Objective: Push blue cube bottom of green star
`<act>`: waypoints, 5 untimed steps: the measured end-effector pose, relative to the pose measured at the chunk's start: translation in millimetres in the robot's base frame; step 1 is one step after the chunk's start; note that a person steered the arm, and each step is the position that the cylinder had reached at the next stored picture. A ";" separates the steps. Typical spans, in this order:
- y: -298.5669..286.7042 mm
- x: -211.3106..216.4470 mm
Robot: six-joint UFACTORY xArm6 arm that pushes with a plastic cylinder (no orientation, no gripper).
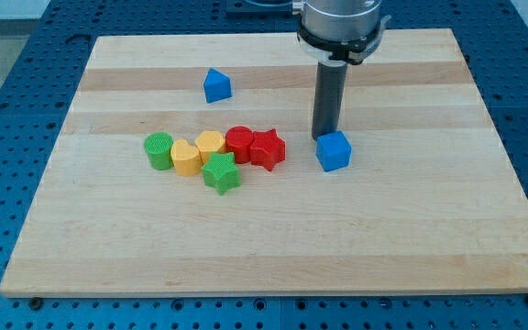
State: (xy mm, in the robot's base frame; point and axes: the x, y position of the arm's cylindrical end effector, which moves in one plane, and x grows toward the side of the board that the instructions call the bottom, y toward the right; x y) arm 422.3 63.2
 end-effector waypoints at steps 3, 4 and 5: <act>0.3 66.0; 18.0 50.1; 50.2 50.2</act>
State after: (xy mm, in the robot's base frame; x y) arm 472.5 113.4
